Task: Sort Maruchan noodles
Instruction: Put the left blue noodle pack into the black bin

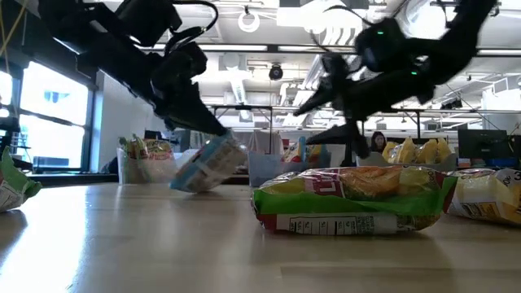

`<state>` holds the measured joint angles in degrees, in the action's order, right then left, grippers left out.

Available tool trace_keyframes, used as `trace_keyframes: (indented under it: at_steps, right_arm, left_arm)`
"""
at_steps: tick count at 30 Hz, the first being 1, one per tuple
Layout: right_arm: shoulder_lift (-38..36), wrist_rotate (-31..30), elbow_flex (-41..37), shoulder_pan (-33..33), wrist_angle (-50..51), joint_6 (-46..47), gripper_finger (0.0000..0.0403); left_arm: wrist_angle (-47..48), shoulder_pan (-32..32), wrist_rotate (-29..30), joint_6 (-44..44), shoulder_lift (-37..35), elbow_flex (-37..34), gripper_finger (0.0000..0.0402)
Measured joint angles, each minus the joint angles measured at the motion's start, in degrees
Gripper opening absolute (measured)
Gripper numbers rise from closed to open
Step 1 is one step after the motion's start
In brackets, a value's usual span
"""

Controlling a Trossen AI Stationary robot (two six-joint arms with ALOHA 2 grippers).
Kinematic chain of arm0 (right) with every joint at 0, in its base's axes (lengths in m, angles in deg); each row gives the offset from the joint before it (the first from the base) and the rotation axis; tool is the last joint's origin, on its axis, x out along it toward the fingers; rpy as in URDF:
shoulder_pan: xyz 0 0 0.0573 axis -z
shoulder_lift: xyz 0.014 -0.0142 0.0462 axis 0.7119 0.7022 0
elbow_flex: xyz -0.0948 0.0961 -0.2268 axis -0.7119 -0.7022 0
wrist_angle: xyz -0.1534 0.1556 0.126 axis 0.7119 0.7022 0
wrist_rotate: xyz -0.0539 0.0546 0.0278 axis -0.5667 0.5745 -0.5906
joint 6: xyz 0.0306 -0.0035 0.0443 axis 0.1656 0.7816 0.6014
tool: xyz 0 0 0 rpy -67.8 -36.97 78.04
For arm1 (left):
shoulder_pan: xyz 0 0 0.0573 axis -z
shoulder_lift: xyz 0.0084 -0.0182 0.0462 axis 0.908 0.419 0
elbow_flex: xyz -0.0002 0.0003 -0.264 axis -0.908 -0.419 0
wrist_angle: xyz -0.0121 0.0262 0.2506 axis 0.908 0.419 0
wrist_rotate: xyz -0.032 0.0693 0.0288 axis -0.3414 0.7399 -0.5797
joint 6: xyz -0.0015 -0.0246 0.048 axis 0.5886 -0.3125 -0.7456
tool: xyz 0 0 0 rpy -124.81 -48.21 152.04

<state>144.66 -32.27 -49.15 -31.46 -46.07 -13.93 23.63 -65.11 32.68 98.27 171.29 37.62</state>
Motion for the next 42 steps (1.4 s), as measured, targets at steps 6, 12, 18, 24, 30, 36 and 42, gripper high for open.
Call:
trace_keyframes:
  at_steps: [6, 12, 18, 24, 30, 36, 42]
  right_arm:
    - [9.68, 2.07, 11.67, -1.42, 6.67, 6.48, 0.0281]
    - [16.79, 5.36, 19.11, -1.62, 9.71, 15.88, 0.0283]
    - [21.87, 6.72, 23.97, -1.98, 11.59, 22.1, 0.0283]
    - [22.78, 9.17, 27.76, -1.02, 11.85, 23.75, 0.0283]
    - [22.99, 13.31, 30.54, -0.7, 17.82, 21.86, 0.0283]
    - [23.11, 18.67, 30.31, 0.73, 21.51, 9.89, 0.0283]
    - [23.11, 20.97, 30.29, 3.04, 23.23, -4.76, 0.0283]
  left_arm:
    - [-10.26, 0.11, -0.02, -2.28, 4.67, 0.02, 0.0]
    - [-14.84, 0.09, 0.02, -2.89, 6.34, 0.02, 0.0]
    - [-16.68, 0.29, 0.49, -2.98, 6.35, 0.0, 0.0]
    - [-17.98, 0.29, 0.24, -3.32, 7.65, 0.02, 0.0]
    - [-19.44, 0.38, -0.57, -3.78, 9.95, 0.04, 0.0]
    - [-14.32, 0.77, -2.42, -4.72, 8.2, 0.04, 0.0001]
    - [7.61, 0.73, -1.95, -4.02, 0.37, 0.07, 0.0022]
